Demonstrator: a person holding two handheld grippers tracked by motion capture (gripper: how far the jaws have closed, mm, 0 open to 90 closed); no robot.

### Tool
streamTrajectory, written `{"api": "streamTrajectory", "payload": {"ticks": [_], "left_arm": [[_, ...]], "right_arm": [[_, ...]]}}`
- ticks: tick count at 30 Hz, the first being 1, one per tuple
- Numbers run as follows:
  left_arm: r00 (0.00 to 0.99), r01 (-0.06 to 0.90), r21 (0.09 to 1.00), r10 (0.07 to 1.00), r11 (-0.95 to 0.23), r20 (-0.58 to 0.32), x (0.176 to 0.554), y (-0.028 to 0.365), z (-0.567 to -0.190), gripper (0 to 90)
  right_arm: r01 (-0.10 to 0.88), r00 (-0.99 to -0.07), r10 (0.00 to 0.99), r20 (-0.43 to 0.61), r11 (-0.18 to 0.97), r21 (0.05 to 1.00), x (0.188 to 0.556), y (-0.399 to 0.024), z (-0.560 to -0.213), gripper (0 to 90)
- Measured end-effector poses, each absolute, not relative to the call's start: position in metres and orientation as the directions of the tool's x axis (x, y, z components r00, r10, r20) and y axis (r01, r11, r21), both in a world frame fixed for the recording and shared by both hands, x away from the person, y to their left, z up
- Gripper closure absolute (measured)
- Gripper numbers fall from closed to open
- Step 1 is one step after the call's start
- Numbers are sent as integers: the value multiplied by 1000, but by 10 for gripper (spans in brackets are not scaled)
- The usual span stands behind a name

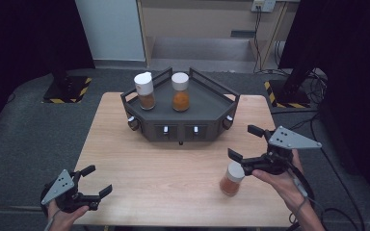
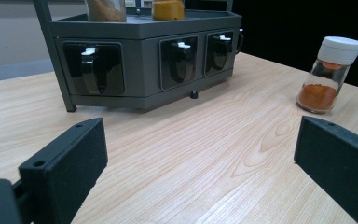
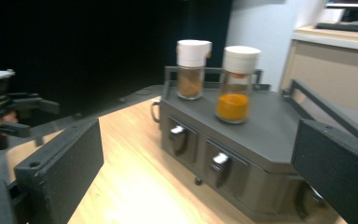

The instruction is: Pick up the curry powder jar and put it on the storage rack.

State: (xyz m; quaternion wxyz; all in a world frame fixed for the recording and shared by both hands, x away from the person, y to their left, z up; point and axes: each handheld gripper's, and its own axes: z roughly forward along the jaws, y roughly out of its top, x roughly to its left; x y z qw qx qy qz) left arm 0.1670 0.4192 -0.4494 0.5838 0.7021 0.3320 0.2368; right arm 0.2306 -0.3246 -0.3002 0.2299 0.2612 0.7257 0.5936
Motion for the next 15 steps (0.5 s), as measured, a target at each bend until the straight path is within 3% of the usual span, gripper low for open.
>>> {"api": "streamTrajectory", "payload": {"ticks": [15], "left_arm": [[668, 191, 977, 742, -98, -56, 168, 418, -449, 16]], "right_arm": [[145, -634, 773, -19, 143, 979, 206, -363, -334, 25]]}}
